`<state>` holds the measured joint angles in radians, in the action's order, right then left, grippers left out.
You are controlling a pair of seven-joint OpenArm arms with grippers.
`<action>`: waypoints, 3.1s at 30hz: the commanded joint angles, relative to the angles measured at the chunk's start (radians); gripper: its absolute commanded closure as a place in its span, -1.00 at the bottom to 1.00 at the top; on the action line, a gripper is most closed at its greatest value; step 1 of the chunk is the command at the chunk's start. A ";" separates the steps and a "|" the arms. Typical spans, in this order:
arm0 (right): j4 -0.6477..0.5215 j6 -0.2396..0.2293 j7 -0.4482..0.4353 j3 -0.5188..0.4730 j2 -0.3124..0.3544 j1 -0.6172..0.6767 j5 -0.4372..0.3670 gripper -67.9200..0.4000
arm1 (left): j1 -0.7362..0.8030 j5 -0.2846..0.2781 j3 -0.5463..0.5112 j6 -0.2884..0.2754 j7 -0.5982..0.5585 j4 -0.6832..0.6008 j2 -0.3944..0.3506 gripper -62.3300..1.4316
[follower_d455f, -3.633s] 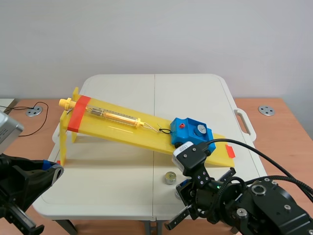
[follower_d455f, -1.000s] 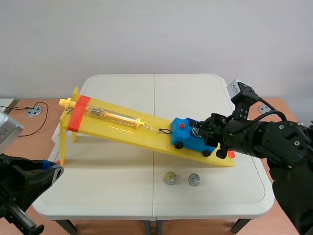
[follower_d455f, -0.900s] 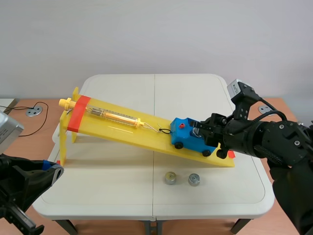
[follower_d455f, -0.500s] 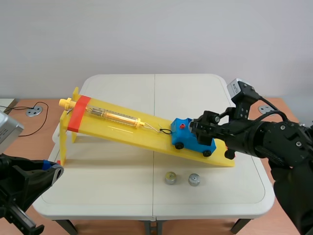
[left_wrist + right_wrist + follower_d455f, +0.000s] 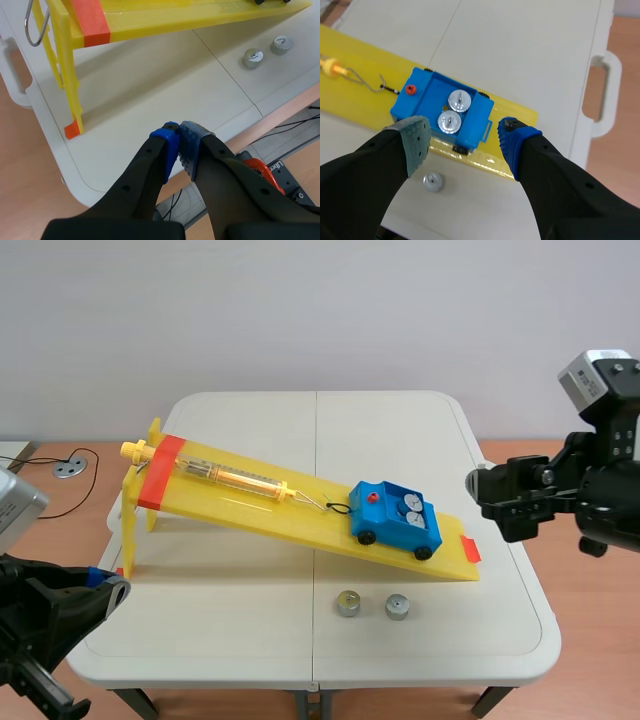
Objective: Place the four metal weights on the blue cart on the ramp.
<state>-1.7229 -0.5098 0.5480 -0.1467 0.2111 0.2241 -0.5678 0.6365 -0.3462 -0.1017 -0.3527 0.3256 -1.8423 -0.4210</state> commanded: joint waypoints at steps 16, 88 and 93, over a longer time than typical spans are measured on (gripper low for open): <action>-0.230 -0.046 -0.110 -0.026 0.121 0.177 -0.043 0.08 | -0.008 -0.077 -0.018 -0.018 -0.096 -0.073 0.008 0.84; 0.517 0.174 -0.414 0.534 -0.172 -0.274 0.497 0.22 | -0.008 -0.077 -0.018 -0.018 -0.097 -0.073 0.008 0.84; 0.533 0.174 -0.405 0.534 -0.172 -0.274 0.497 0.22 | -0.008 -0.077 -0.018 -0.018 -0.097 -0.073 0.008 0.84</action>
<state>-1.1599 -0.3725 0.2584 0.3946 0.0582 0.0422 -0.0479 0.6365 -0.3462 -0.1017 -0.3527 0.3256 -1.8423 -0.4210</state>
